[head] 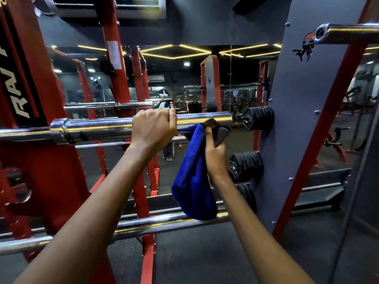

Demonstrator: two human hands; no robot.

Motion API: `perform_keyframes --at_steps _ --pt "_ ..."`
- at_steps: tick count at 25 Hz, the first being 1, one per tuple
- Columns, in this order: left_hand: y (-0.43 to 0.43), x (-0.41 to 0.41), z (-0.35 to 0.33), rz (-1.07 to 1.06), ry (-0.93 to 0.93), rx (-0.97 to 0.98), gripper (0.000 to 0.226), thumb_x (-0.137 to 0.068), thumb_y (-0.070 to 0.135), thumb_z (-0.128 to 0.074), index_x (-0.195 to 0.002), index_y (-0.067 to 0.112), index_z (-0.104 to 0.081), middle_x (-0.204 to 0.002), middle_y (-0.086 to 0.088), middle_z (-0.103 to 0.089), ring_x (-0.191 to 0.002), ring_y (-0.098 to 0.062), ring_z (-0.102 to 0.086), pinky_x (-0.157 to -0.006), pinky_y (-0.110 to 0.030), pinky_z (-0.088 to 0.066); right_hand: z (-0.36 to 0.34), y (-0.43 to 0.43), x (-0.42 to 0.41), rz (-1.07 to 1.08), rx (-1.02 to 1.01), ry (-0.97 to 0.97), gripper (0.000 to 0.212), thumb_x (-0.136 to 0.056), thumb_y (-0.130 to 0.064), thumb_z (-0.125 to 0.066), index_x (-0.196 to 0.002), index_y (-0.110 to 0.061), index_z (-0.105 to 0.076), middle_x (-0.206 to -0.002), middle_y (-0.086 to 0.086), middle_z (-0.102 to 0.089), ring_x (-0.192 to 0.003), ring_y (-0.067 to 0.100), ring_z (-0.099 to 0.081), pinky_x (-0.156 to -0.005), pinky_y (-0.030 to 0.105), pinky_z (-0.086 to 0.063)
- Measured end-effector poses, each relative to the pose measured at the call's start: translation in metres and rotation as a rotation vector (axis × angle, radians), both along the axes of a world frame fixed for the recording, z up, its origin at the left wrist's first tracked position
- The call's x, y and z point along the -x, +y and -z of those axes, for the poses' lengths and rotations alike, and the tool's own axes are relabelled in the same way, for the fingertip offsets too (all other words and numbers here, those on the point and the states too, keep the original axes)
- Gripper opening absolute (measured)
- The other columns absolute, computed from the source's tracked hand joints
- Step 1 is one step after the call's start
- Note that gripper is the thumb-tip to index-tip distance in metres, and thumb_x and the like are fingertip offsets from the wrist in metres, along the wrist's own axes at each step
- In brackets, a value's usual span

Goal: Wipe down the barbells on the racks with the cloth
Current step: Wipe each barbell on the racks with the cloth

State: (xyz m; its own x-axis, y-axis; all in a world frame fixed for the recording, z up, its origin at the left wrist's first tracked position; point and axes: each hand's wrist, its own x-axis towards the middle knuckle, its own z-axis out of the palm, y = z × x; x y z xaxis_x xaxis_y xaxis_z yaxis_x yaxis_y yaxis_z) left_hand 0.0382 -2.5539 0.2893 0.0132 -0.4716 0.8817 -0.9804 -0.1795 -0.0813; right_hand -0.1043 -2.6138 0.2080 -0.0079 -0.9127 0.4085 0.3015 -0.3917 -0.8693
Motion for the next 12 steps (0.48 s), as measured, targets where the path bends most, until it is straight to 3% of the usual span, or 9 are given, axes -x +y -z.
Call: perform_keyframes --at_steps 3,6,8,10,12 --pt "0.0 0.0 0.0 0.038 0.065 0.009 0.041 -0.099 0.033 -0.033 -0.086 0.014 -0.067 -0.092 -0.009 -0.072 -0.084 -0.03 -0.064 -0.076 -0.038 -0.04 0.012 -0.012 0.026 0.109 0.037 0.28 0.056 -0.086 -0.07 -0.062 -0.067 -0.018 -0.061 -0.067 -0.015 -0.064 -0.07 0.009 -0.063 -0.073 0.032 -0.048" --pt "0.006 0.018 0.017 0.3 0.01 0.081 0.025 -0.097 0.024 -0.044 -0.109 0.013 -0.063 -0.111 -0.008 -0.065 -0.102 -0.025 -0.058 -0.089 -0.037 -0.041 0.011 -0.021 0.065 0.19 0.076 0.422 0.045 -0.091 -0.061 -0.064 -0.096 -0.017 -0.068 -0.095 -0.002 -0.071 -0.093 0.015 -0.064 -0.076 0.027 -0.041" --pt "0.011 0.043 0.04 0.566 -0.146 0.084 0.024 -0.095 0.011 -0.049 -0.113 0.006 -0.064 -0.114 -0.011 -0.062 -0.104 -0.026 -0.057 -0.09 -0.037 -0.047 0.005 -0.031 0.094 0.248 0.062 0.513 0.049 -0.091 -0.059 -0.066 -0.11 -0.015 -0.059 -0.101 0.0 -0.067 -0.097 0.018 -0.06 -0.076 0.028 -0.039" --pt "0.007 0.063 0.063 0.725 -0.214 -0.033 0.025 -0.094 0.009 -0.049 -0.111 0.005 -0.065 -0.112 -0.01 -0.062 -0.1 -0.024 -0.059 -0.084 -0.037 -0.053 0.002 -0.047 0.12 0.336 0.061 0.604 0.054 -0.086 -0.067 -0.067 -0.101 -0.017 -0.054 -0.096 0.001 -0.066 -0.097 0.024 -0.062 -0.078 0.032 -0.042" --pt "-0.007 0.07 0.079 0.735 -0.053 -0.238 0.029 -0.093 0.019 -0.048 -0.117 0.011 -0.065 -0.114 -0.003 -0.062 -0.096 -0.017 -0.059 -0.08 -0.039 -0.055 0.001 -0.063 0.143 0.401 0.058 0.692 0.058 -0.082 -0.074 -0.066 -0.088 -0.018 -0.054 -0.088 0.0 -0.067 -0.093 0.027 -0.064 -0.076 0.034 -0.046"
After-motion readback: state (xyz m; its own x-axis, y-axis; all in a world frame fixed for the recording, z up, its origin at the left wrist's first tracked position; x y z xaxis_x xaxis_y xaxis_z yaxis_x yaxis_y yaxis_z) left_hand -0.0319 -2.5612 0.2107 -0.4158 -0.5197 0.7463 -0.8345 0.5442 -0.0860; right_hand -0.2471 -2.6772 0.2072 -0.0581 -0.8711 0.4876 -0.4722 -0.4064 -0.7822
